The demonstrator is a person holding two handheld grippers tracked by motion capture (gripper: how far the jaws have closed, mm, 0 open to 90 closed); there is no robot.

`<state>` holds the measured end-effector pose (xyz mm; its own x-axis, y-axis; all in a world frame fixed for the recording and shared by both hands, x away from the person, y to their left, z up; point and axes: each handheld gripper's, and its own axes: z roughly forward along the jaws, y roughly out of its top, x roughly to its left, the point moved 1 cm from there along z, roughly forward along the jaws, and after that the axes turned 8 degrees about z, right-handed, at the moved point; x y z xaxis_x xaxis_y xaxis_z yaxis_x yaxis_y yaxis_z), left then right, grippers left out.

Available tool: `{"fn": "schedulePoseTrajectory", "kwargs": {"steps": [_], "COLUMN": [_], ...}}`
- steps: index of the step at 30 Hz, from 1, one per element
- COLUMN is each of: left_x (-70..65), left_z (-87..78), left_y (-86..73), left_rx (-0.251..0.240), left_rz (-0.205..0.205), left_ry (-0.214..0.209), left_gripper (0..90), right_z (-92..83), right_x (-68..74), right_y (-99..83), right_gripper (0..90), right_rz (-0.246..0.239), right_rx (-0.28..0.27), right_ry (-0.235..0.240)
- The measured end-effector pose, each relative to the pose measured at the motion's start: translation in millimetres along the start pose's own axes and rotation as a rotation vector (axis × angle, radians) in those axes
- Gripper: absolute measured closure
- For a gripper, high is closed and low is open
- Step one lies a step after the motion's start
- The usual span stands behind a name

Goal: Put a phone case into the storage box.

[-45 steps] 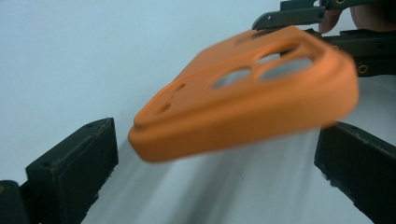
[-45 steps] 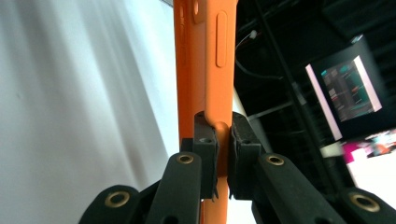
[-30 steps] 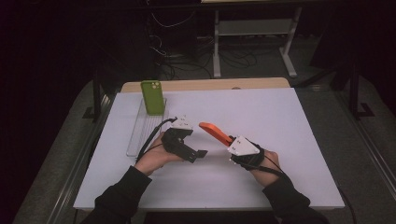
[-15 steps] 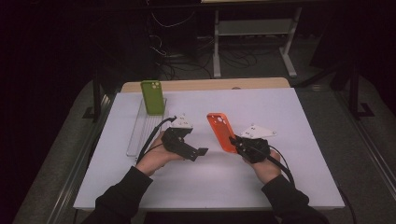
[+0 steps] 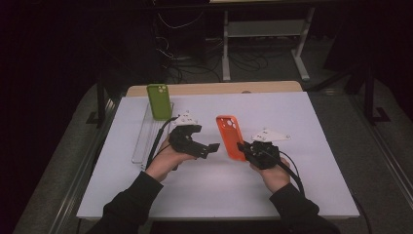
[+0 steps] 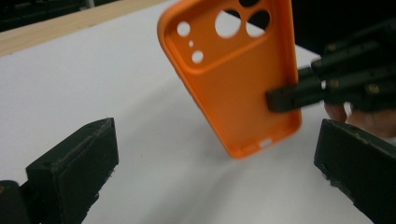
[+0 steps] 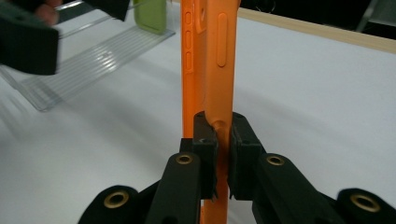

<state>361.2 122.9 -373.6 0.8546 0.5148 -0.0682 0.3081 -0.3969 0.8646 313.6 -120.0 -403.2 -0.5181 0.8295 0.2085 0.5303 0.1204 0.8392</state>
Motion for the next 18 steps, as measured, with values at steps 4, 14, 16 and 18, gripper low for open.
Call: {"fn": "schedulePoseTrajectory", "kwargs": {"steps": [4, 14, 16, 18], "left_x": [1.7, -0.4, -0.3, -0.9], "left_z": [5.5, 19.5, 20.3, 21.7], "left_y": [1.8, 6.9, 7.5, 7.4], "left_rx": [-0.029, -0.074, -0.075, -0.084], "left_rz": [-0.026, -0.041, -0.041, -0.048], "left_ry": [-0.005, -0.005, -0.005, -0.005], "left_gripper": [0.0, 0.0, 0.0, 0.0], "right_z": [1.7, 5.8, 6.4, 7.1], "right_x": [6.4, 20.3, 22.5, 24.4], "right_y": [0.7, 1.8, 1.8, 1.6], "right_gripper": [81.9, 81.9, 81.9, 81.9], "right_rz": [0.001, -0.009, -0.010, -0.012], "right_rx": [0.000, -0.008, -0.013, -0.011], "right_ry": [0.012, 0.032, 0.033, 0.034]}}
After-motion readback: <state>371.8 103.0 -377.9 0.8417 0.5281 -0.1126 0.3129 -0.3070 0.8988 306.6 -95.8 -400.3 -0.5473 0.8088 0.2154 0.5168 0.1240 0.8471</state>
